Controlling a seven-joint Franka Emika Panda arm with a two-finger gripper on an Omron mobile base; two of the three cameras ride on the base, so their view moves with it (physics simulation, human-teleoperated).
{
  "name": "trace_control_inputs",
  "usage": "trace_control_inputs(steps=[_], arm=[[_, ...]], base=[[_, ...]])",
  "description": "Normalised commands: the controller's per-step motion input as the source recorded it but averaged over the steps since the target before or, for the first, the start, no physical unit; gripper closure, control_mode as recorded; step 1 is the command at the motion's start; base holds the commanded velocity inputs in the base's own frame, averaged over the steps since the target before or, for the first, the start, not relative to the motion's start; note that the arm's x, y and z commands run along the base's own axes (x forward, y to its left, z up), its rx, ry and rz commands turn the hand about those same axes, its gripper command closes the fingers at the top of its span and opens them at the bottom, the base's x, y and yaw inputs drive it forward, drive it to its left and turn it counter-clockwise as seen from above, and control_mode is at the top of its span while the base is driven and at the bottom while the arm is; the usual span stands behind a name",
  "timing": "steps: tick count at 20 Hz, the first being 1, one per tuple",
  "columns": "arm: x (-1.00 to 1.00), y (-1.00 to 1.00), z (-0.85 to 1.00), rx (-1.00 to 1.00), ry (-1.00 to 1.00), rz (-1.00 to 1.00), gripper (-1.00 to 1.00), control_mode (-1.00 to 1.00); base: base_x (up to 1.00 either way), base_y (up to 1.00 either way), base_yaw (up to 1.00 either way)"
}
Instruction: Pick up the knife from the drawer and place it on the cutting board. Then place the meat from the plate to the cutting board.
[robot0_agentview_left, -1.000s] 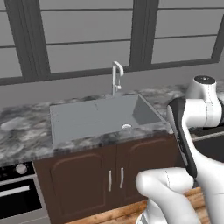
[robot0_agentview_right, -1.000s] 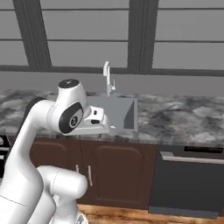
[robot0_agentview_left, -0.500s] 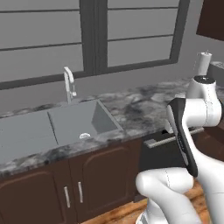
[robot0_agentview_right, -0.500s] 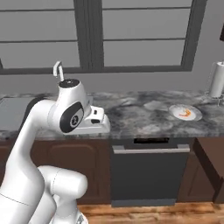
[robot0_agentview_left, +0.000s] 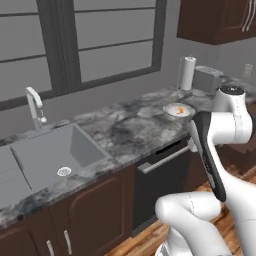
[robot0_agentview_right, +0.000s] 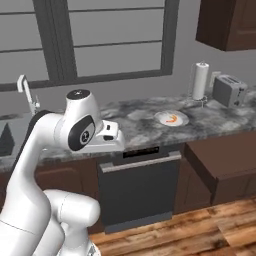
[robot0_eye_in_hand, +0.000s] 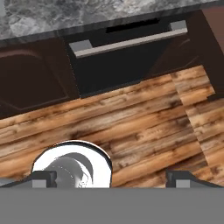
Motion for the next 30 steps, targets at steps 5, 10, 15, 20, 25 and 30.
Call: trace_control_inputs(steps=[5,10,15,20,25,30], arm=[[0.00,0.00,0.00,0.00,0.00,0.00,-1.00,1.00],[0.00,0.00,0.00,0.00,0.00,0.00,-1.00,1.00],[0.00,0.00,0.00,0.00,0.00,0.00,-1.00,1.00],[0.00,0.00,0.00,0.00,0.00,0.00,-1.00,1.00],[0.00,0.00,0.00,0.00,0.00,0.00,-1.00,1.00],[0.00,0.00,0.00,0.00,0.00,0.00,-1.00,1.00]], base=[[0.59,-0.03,-0.30],[0.75,0.00,-0.17],[0.60,-0.25,-0.07],[0.46,-0.60,-0.01],[0.52,-0.27,0.01],[0.50,0.00,0.15]])
